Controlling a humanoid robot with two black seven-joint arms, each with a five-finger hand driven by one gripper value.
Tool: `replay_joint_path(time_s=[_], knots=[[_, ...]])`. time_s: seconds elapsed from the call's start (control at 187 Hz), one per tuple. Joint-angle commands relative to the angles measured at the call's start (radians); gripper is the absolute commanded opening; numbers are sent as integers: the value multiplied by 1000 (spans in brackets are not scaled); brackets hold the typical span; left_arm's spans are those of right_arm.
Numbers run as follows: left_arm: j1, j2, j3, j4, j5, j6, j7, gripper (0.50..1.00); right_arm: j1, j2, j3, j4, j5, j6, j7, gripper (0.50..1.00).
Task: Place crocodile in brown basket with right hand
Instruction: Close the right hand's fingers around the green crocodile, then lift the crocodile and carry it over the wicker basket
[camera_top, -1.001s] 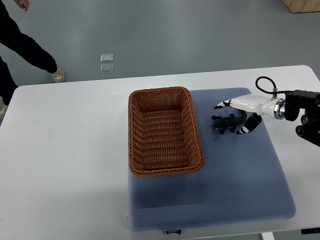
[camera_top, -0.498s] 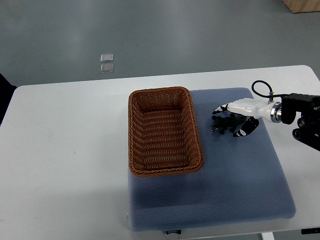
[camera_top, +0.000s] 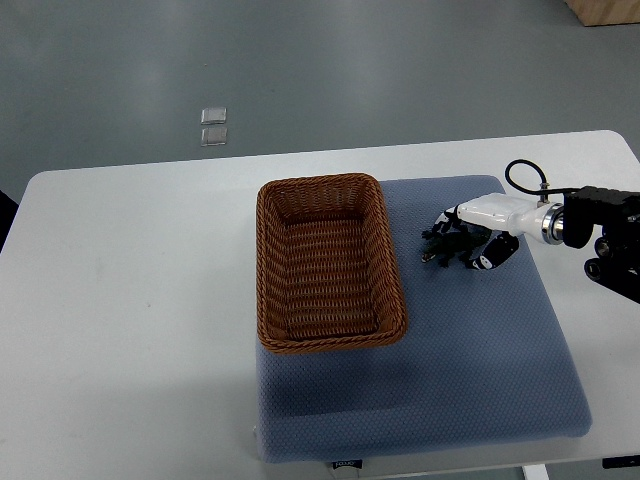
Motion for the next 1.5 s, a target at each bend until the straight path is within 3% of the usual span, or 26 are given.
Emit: replay_joint_path(time_s=[0.0, 0.155, 0.22, 0.391, 0.669, 1.258, 1.494], knots=[[-1, 0, 0, 0, 0, 0, -1, 1000, 0, 4, 0, -1, 0, -2, 0, 733], [-1, 0, 0, 0, 0, 0, 1, 1000, 0, 4, 0, -1, 0, -2, 0, 711], [-1, 0, 0, 0, 0, 0, 1, 1000, 0, 4, 0, -2, 0, -5, 0, 676], [1, 0, 0, 0, 0, 0, -1, 1000, -1, 0, 1, -4, 2, -38, 0, 500], [1, 0, 0, -2, 0, 0, -1, 1000, 6, -12, 9, -1, 15, -97, 2, 500], [-1, 0, 0, 0, 0, 0, 1, 1000, 153, 8, 21, 107, 14, -124, 29, 500], [-1, 0, 0, 0, 0, 0, -1, 1000, 181, 134, 9, 107, 2, -124, 29, 500]])
